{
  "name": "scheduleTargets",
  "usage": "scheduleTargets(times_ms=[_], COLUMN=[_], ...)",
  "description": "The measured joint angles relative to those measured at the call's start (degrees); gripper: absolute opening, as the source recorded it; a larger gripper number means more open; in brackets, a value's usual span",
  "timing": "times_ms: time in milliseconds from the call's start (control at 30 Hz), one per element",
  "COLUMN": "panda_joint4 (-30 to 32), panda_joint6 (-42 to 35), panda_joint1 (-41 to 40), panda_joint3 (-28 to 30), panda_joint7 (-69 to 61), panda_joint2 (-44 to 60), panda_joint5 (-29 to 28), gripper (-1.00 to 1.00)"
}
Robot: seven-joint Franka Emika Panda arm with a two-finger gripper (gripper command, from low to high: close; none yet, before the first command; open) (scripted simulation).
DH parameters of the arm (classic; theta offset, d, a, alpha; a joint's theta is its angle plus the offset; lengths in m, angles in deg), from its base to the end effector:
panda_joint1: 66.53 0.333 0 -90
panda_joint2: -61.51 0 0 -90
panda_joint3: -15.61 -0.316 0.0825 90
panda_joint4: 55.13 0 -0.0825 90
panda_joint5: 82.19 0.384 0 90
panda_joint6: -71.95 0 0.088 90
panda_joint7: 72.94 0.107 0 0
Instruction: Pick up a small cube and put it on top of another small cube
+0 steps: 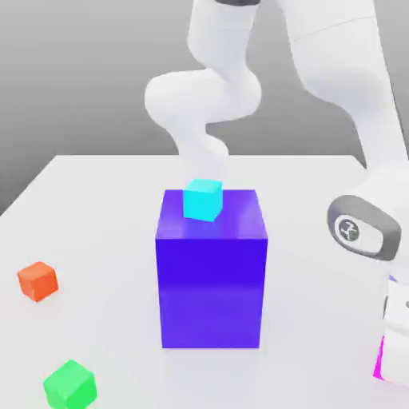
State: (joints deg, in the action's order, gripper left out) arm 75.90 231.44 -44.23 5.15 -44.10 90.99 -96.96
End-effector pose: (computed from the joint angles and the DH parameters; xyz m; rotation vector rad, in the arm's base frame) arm 0.4277 0.2962 0.1295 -3.1091 -0.4497 -0.0003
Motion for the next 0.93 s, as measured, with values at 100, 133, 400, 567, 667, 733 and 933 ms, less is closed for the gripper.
scheduleTargets(times_ms=[100,133,400,567,667,733,933], panda_joint4=[0.84,1.28,2.82,3.79,4.54,4.56,2.76], panda_joint6=[-2.67,-4.1,-9.13,-10.41,-11.11,-10.92,-5.6], panda_joint1=[-1.15,-1.69,-12.53,-19.78,-24.14,-27.17,-32.89], panda_joint3=[-1.5,-2.23,5.23,11.62,15.55,18.11,20.11], panda_joint7=[-1.18,-1.84,0.07,2.3,3.6,4.31,3.7], panda_joint2=[-3.5,-5.38,-12.02,-14.46,-16.08,-16.01,-8.84], panda_joint5=[1.56,2.45,9.25,13.1,15.49,17.34,22.58], gripper=[-1.0,-1.0,-1.0,-1.0,-1.0,-1.0,1.0])
